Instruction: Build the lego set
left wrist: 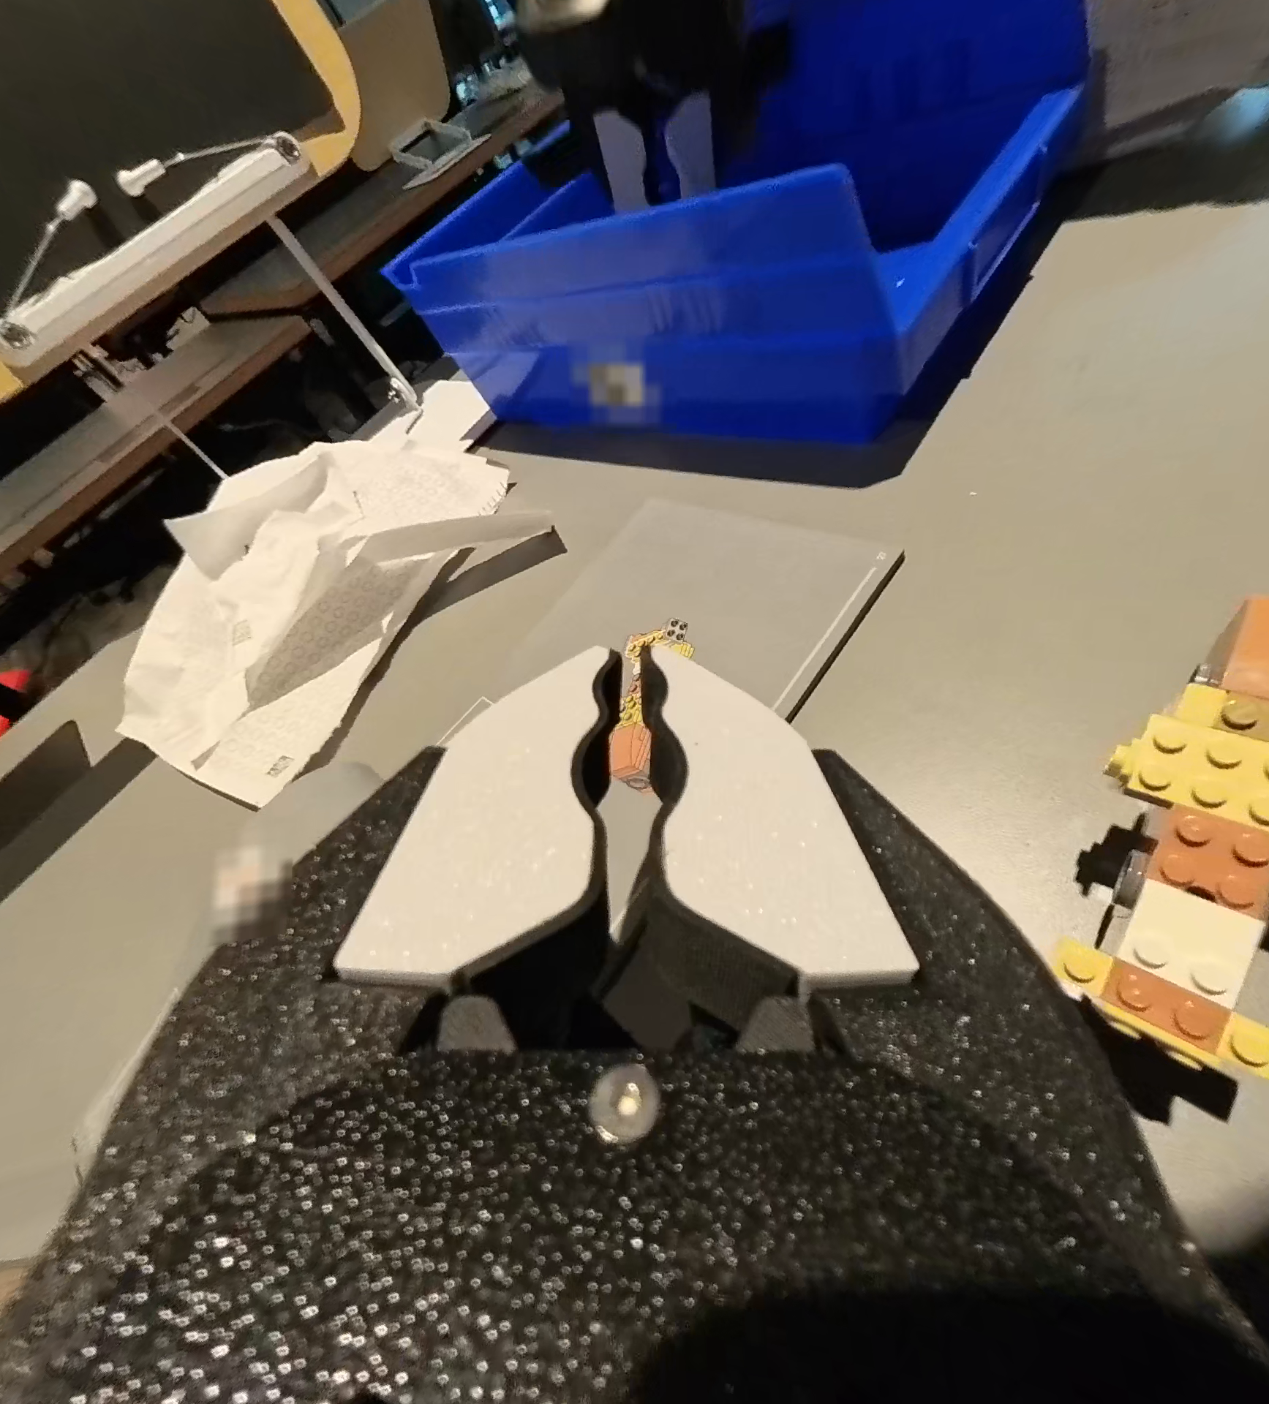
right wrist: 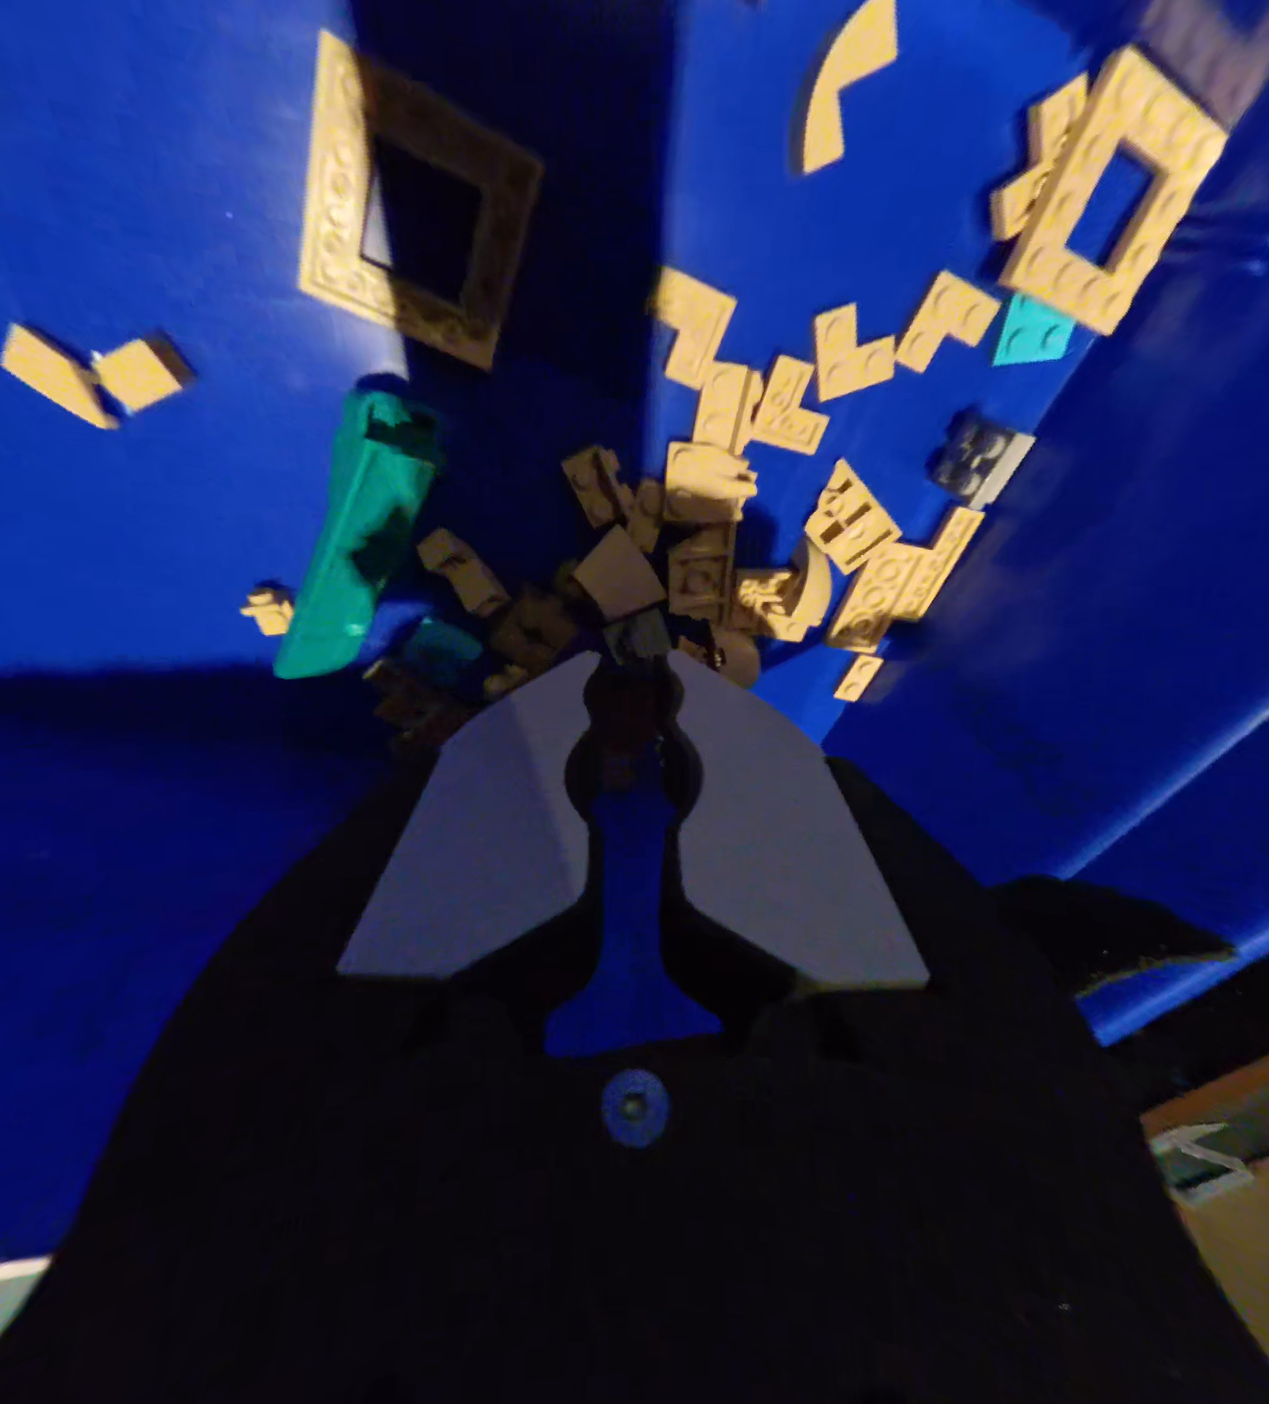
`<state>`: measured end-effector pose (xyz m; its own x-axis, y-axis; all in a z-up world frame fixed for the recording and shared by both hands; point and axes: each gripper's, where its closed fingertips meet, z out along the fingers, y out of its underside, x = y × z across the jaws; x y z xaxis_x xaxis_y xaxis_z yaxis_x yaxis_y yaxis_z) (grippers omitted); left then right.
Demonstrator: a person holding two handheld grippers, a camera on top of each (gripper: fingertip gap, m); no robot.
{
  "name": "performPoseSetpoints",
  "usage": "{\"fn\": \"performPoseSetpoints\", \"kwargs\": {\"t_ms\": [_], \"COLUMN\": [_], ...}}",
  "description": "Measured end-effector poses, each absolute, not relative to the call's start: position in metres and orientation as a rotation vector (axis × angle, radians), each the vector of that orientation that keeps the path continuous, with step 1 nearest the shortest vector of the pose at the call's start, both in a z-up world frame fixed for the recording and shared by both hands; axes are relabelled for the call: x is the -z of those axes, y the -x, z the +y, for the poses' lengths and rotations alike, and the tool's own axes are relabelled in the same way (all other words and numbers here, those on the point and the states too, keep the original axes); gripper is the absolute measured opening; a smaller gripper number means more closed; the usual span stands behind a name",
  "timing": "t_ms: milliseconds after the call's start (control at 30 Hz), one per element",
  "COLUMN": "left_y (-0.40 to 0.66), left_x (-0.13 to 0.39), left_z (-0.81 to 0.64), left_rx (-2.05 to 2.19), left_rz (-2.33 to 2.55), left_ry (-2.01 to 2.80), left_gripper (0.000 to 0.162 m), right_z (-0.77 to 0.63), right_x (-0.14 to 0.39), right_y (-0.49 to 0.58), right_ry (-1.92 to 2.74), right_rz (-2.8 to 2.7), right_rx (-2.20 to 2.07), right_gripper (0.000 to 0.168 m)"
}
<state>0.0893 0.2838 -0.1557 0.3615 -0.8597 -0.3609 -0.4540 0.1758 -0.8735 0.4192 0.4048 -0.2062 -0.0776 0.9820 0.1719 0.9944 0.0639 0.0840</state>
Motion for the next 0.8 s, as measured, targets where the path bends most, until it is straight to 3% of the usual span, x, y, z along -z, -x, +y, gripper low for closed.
{"fn": "performPoseSetpoints", "kwargs": {"t_ms": [567,800], "left_y": [-0.088,-0.087], "left_x": [0.15,0.145], "left_z": [0.283,0.282], "left_rx": [0.444,0.442], "left_rz": [1.252,1.24], "left_ry": [1.448,1.44], "left_gripper": [0.004,0.004], "right_z": [0.409,0.374], "right_x": [0.217,0.168], "right_y": [-0.425,-0.403], "right_ry": [2.136,2.157], "right_rz": [-2.38,-2.124], "right_rx": [0.408,0.272], "right_gripper": [0.006,0.005]}}
